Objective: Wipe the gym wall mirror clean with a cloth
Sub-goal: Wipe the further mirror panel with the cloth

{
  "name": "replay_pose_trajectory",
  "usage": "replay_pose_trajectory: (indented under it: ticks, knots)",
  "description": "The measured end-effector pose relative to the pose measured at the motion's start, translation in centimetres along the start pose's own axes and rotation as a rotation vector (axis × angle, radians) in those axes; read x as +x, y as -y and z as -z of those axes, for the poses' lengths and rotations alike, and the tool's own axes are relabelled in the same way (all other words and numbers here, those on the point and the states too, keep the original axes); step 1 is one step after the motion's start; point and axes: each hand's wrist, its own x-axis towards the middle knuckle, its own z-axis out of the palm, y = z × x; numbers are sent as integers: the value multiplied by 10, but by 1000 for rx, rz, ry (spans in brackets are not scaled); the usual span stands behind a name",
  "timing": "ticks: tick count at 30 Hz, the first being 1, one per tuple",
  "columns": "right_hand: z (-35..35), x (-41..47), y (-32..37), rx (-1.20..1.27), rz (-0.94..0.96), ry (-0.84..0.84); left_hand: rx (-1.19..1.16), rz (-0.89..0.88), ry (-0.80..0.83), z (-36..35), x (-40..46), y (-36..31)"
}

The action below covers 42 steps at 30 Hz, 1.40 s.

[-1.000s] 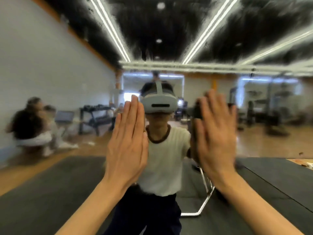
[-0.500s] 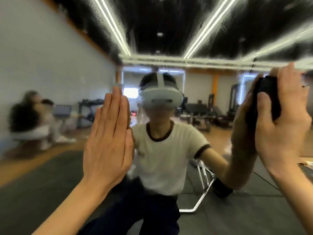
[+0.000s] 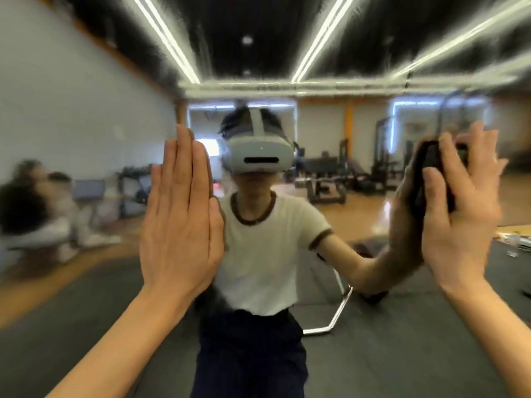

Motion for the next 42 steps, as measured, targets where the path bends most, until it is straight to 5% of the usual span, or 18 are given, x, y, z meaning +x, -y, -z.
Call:
replay_pose_trajectory:
  ticks: [3, 7, 10, 12, 15, 17, 19, 23, 27, 33, 37, 42]
  knots:
    - [-24, -21, 59, 79, -232, -127, -21, 3, 8, 0, 0, 0]
    - [-70, -70, 154, 68, 327, 117, -25, -13, 23, 1, 0, 2]
    - [-51, -59, 114, -38, 587, 210, -42, -14, 25, 2, 1, 4]
    - [-25, -50, 67, -90, 478, 221, -54, -21, 22, 2, 2, 4]
    - [5, -48, 15, -71, 67, 74, -57, -18, 14, 1, 0, 3]
    - [0, -48, 24, -19, -210, -88, -42, -9, 15, 0, -1, 1]
    - [-22, -52, 65, 1, -274, -145, -40, -12, 13, 0, -1, 1]
    - [-66, -85, 145, -7, 238, 75, -76, -33, 10, 1, 0, 3]
    - [-43, -68, 97, -65, 614, 261, -94, -34, 31, 2, 0, 3]
    - [22, -40, -14, -60, 56, 110, -147, -17, 46, 5, -4, -15]
    - [4, -42, 23, -1, -231, -33, -181, -102, 73, -13, -10, -77]
    - [-3, -44, 32, -54, 468, 319, -216, -26, 41, -38, -6, -122]
